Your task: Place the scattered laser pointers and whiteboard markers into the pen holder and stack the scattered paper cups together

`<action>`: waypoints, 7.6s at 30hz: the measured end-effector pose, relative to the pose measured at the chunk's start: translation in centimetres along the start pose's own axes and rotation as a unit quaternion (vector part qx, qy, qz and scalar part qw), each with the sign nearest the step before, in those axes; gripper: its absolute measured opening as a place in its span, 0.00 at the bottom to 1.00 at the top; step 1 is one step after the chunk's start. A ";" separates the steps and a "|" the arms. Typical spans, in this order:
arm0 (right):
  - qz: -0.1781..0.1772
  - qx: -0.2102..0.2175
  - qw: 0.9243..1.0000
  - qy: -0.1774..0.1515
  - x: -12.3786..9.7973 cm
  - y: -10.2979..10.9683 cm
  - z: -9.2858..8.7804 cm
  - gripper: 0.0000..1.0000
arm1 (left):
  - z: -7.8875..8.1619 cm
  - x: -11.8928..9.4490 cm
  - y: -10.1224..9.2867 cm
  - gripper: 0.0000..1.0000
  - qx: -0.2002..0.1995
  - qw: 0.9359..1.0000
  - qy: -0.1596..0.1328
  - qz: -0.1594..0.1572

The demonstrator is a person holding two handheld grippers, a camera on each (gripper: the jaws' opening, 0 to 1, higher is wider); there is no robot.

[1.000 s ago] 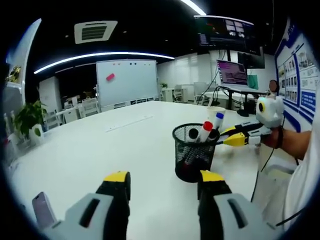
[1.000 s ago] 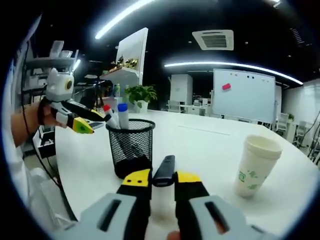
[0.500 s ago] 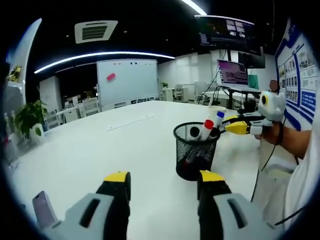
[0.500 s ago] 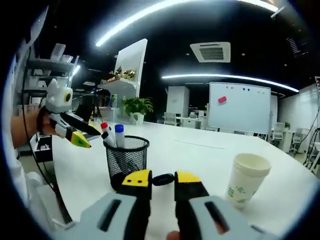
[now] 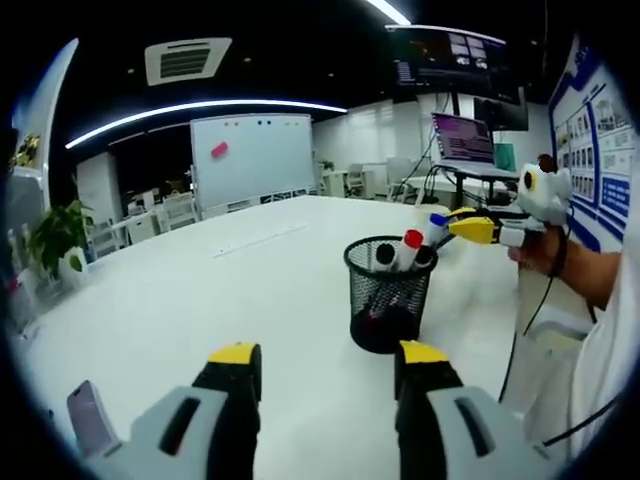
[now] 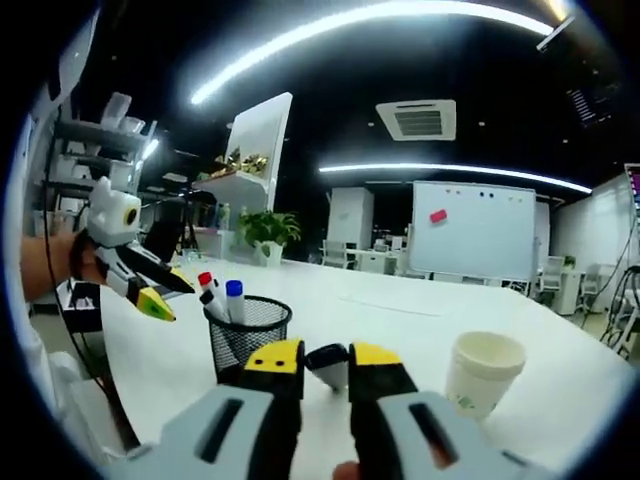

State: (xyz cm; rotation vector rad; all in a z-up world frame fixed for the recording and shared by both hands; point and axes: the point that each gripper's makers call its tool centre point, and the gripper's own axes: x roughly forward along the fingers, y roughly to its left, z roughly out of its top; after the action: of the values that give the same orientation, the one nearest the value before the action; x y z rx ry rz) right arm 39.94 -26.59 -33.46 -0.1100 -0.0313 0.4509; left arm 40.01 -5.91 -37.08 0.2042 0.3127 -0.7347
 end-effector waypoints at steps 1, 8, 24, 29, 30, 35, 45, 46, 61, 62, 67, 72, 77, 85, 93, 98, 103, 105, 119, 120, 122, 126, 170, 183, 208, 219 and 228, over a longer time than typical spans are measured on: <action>-0.002 -0.003 1.000 -0.001 0.0 0.0 0.0 0.17 | -0.1 0.0 0.0 0.54 0.000 1.000 0.000 0.000; -0.006 0.007 1.000 -0.006 0.0 -0.4 0.4 0.17 | -0.4 0.0 -0.5 0.54 -0.002 1.000 0.002 -0.006; -0.024 0.020 0.999 0.003 0.6 -1.2 0.8 0.17 | -0.9 0.1 -1.2 0.54 0.001 1.000 0.006 -0.017; -0.037 0.037 0.998 0.021 0.9 -2.0 0.5 0.17 | -0.9 0.1 -1.4 0.54 0.000 1.000 0.005 -0.019; -0.038 0.039 0.998 0.021 0.9 -2.0 0.5 0.17 | -1.0 0.2 -1.6 0.54 0.000 1.000 0.007 -0.020; -0.039 0.041 0.998 0.020 1.0 -2.1 0.7 0.17 | -0.7 0.2 -2.1 0.54 0.004 1.000 0.006 -0.024; -0.052 0.054 0.997 0.023 1.0 -2.8 0.7 0.17 | -0.6 0.0 -2.3 0.54 0.007 1.000 0.009 -0.024; -0.052 0.055 0.997 0.024 1.0 -2.8 0.7 0.17 | -0.7 0.0 -2.4 0.54 0.008 1.000 0.010 -0.025; -0.056 0.067 0.996 0.004 1.0 -2.9 1.8 0.17 | -0.2 0.0 -2.3 0.54 0.001 1.000 -0.003 -0.024; -0.057 0.068 0.996 0.003 1.0 -3.0 1.8 0.17 | -0.1 0.0 -2.3 0.54 0.002 1.000 -0.003 -0.024; -0.056 0.073 0.996 0.002 1.1 -3.1 1.9 0.17 | 0.0 0.0 -2.3 0.54 0.005 1.000 -0.003 -0.022; -0.057 0.085 0.995 -0.003 1.1 -3.2 2.2 0.17 | 0.0 -0.1 -2.1 0.53 0.005 1.000 -0.005 -0.020; -0.052 0.086 0.995 -0.006 1.2 -3.0 2.4 0.17 | 0.0 -0.2 -2.0 0.53 0.005 1.000 -0.006 -0.020; -0.044 0.085 0.995 -0.008 1.3 -2.5 2.8 0.16 | 0.4 -0.1 -2.0 0.53 0.007 1.000 -0.009 -0.021; -0.039 0.085 0.996 -0.008 1.3 -2.3 3.1 0.16 | 0.2 -0.1 -1.9 0.53 0.008 1.000 -0.006 -0.019; -0.039 0.083 0.996 -0.008 1.3 -2.1 3.2 0.16 | 0.1 -0.1 -1.9 0.53 0.010 1.000 -0.005 -0.020; -0.038 0.087 0.995 -0.012 1.2 -2.0 3.6 0.16 | 0.3 -0.2 -1.9 0.53 0.010 1.000 -0.008 -0.018; -0.037 0.087 0.995 -0.013 1.2 -1.9 3.6 0.16 | 0.4 -0.2 -1.9 0.53 0.010 1.000 -0.010 -0.019; -0.029 0.091 0.995 -0.018 1.7 -1.7 4.4 0.16 | 0.2 -0.3 -2.0 0.53 0.008 1.000 -0.009 -0.020; -0.029 0.092 0.995 -0.018 1.8 -1.7 4.4 0.16 | 0.2 -0.3 -2.0 0.53 0.009 1.000 -0.009 -0.020; -0.028 0.090 0.995 -0.014 2.0 -1.5 4.5 0.16 | 0.1 -0.2 -2.2 0.53 0.008 1.000 -0.008 -0.023; -0.025 0.087 0.996 -0.018 2.1 -1.4 5.0 0.16 | 0.2 -0.1 -2.4 0.53 0.012 1.000 -0.006 -0.025; 0.008 0.080 0.995 -0.058 4.4 -0.5 10.3 0.15 | -0.3 0.2 -3.4 0.53 0.015 0.999 0.007 -0.034; 0.018 0.079 0.995 -0.062 4.8 -0.1 11.4 0.15 | -0.4 0.2 -3.6 0.53 0.016 0.999 0.008 -0.037; 0.056 0.072 0.992 -0.086 6.2 2.5 14.8 0.15 | -0.2 -0.5 -3.1 0.52 0.013 0.999 -0.002 -0.030; 0.074 0.052 0.991 -0.097 6.4 4.0 15.5 0.15 | -0.2 -0.7 -3.3 0.52 0.017 0.999 0.000 -0.030; 0.086 0.057 0.990 -0.095 6.6 4.7 15.1 0.15 | -0.4 -0.8 -3.3 0.52 0.014 1.000 0.002 -0.026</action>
State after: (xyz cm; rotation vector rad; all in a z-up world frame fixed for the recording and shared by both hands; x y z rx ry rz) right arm 43.04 -17.96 -18.92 0.0437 -0.1837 0.6327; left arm 37.07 -7.69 -37.38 0.2239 0.3126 -0.7906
